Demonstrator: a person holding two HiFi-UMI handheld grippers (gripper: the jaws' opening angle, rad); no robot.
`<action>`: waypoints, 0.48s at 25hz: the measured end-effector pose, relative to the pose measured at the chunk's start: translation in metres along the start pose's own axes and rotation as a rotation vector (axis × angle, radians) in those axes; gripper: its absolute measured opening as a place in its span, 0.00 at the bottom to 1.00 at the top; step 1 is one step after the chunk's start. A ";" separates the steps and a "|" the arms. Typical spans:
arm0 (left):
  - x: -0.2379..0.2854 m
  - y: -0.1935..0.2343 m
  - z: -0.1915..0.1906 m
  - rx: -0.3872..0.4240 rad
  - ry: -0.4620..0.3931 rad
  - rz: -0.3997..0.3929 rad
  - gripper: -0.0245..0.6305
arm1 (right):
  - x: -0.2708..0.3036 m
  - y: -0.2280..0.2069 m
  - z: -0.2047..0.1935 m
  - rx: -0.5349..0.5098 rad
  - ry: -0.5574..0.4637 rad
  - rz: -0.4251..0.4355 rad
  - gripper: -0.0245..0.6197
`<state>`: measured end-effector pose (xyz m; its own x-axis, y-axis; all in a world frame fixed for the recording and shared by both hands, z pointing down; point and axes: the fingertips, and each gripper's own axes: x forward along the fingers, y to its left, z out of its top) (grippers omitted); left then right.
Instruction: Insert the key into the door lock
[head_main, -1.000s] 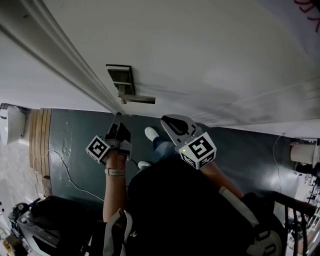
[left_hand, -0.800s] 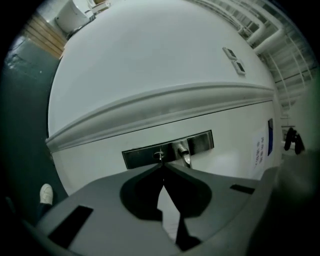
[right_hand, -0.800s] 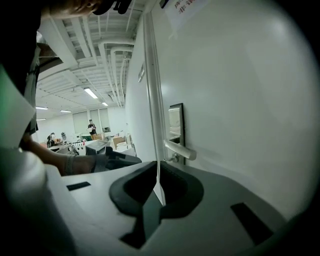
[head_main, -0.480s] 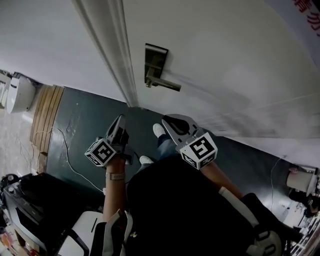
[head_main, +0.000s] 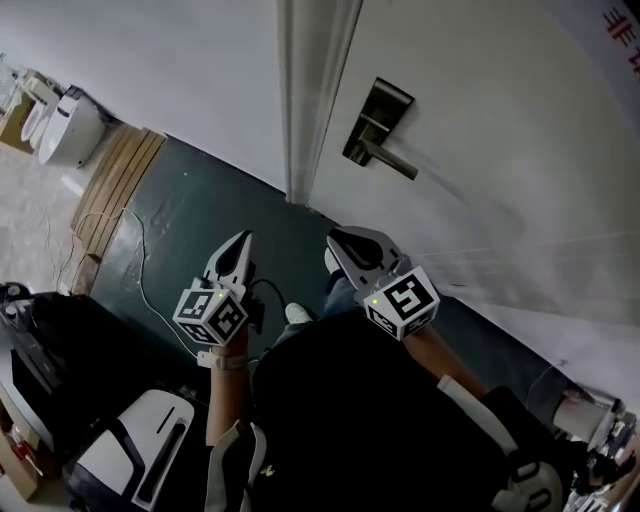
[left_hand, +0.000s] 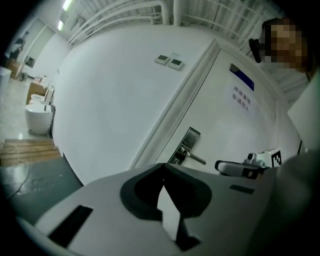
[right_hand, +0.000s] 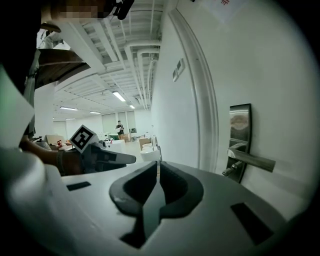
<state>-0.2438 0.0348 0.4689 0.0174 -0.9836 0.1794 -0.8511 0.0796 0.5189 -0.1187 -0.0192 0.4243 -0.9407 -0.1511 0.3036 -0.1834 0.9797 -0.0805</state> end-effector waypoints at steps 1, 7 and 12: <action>-0.009 0.002 0.002 0.027 -0.002 0.018 0.05 | 0.004 0.006 0.001 -0.005 -0.002 0.014 0.08; -0.057 0.018 0.012 0.183 0.017 0.169 0.05 | 0.023 0.039 0.013 -0.046 -0.025 0.086 0.08; -0.086 0.021 0.020 0.296 0.021 0.235 0.05 | 0.035 0.062 0.019 -0.086 -0.038 0.143 0.08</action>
<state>-0.2737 0.1177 0.4474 -0.1881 -0.9402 0.2839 -0.9478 0.2496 0.1985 -0.1681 0.0336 0.4122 -0.9659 -0.0129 0.2586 -0.0235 0.9990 -0.0378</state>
